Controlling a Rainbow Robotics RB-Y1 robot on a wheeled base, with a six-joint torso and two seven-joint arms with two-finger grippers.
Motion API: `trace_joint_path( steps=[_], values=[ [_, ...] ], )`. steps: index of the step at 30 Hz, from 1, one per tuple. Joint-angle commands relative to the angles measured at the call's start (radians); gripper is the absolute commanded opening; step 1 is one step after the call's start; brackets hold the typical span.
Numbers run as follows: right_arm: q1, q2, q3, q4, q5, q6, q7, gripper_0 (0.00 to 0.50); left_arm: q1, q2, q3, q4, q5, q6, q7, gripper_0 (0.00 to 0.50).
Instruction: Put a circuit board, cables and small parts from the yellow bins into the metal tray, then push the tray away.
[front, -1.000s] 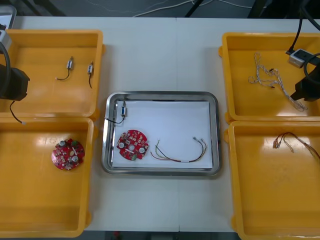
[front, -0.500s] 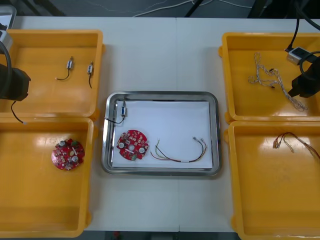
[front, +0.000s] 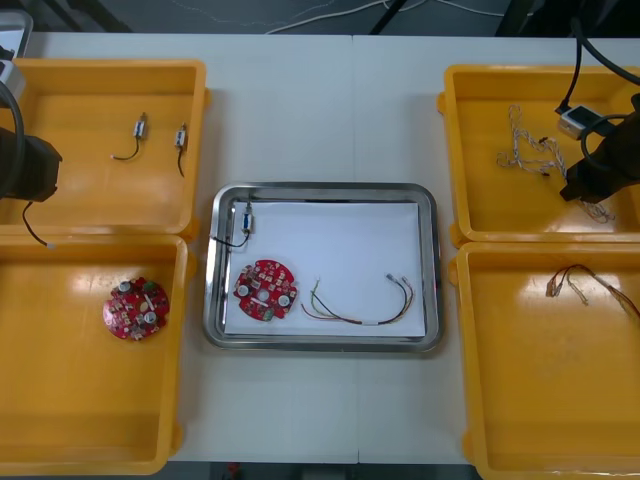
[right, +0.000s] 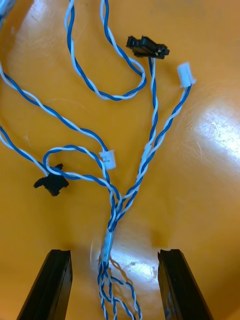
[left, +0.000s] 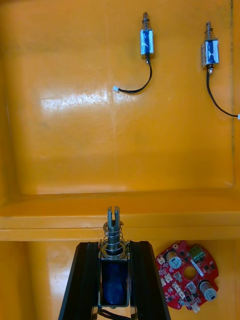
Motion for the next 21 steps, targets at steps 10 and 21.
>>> trace_joint_path(
  steps=[10,21],
  values=[
    [-0.028,0.019,0.012,0.018,0.012,-0.029,-0.017,0.146,0.015,-0.016,0.032,-0.039,-0.013,0.006,0.041,0.000],
    [-0.025,0.013,0.011,0.007,0.012,-0.042,-0.006,0.000,0.015,-0.016,0.032,-0.039,-0.014,0.006,0.039,0.000]
  ],
)
